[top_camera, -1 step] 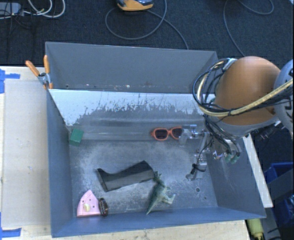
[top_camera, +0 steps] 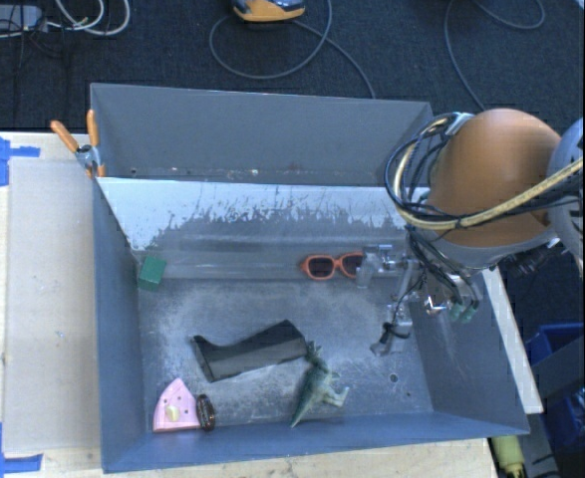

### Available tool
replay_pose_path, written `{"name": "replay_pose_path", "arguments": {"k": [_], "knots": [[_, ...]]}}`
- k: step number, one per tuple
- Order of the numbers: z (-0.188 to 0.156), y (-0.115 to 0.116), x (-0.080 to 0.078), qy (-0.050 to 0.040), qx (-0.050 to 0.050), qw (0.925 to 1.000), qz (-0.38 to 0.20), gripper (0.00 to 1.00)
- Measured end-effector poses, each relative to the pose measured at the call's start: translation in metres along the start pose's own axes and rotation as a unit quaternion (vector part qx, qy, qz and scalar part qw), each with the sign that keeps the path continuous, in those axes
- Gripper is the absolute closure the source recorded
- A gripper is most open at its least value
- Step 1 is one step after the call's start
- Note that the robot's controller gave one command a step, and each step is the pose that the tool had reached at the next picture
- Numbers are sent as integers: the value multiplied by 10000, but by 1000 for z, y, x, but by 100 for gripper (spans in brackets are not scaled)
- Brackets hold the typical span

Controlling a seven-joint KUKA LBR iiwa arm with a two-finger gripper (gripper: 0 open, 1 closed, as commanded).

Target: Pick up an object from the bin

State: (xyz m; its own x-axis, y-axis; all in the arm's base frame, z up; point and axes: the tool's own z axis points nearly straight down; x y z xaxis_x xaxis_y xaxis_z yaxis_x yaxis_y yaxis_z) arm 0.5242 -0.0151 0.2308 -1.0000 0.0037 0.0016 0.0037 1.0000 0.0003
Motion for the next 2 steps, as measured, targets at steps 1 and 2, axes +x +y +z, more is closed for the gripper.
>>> {"name": "replay_pose_path", "arguments": {"k": [1,2], "knots": [[62,38,20,6,-1,9985,-550,0],[74,64,22,15,-4,9841,-1775,0]]}}
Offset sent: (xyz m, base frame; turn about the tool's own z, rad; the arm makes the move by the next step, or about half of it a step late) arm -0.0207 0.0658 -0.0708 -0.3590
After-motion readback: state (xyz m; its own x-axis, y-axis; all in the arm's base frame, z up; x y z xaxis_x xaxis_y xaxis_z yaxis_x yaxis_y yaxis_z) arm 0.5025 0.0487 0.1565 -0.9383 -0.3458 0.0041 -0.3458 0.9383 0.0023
